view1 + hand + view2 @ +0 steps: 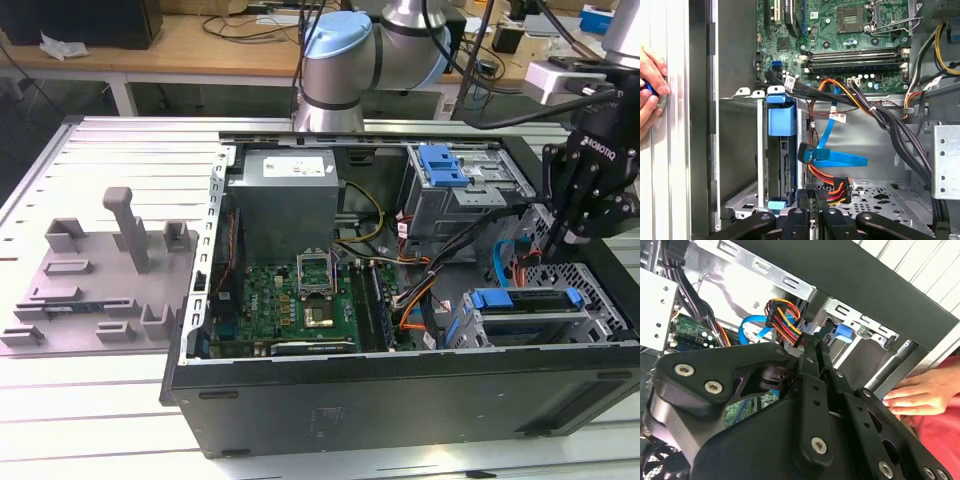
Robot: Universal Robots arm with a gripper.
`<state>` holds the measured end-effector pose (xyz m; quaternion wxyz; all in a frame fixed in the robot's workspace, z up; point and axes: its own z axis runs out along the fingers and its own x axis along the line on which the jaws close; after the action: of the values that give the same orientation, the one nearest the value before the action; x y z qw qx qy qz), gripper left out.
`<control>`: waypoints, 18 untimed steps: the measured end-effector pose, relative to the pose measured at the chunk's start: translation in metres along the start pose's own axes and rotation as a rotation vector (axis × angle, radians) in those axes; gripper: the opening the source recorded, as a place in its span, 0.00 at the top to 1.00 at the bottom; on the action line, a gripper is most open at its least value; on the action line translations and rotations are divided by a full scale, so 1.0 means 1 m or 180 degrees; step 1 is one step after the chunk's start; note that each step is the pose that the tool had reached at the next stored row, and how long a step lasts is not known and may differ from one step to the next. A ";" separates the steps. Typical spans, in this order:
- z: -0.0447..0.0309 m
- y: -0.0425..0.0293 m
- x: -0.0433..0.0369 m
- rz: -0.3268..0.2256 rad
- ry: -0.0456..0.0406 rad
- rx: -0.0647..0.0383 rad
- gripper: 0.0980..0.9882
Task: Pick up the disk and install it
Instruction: 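Insert the first disk wire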
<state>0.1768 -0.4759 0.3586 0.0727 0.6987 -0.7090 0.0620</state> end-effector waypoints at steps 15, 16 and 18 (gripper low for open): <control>0.0049 0.0060 0.0267 0.0026 -0.0364 0.0035 0.93; 0.0049 0.0065 0.0269 0.0034 -0.0364 0.0034 0.93; 0.0049 0.0065 0.0268 0.0034 -0.0364 0.0034 0.93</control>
<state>0.1699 -0.5030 0.3589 0.0280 0.6977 -0.7154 0.0261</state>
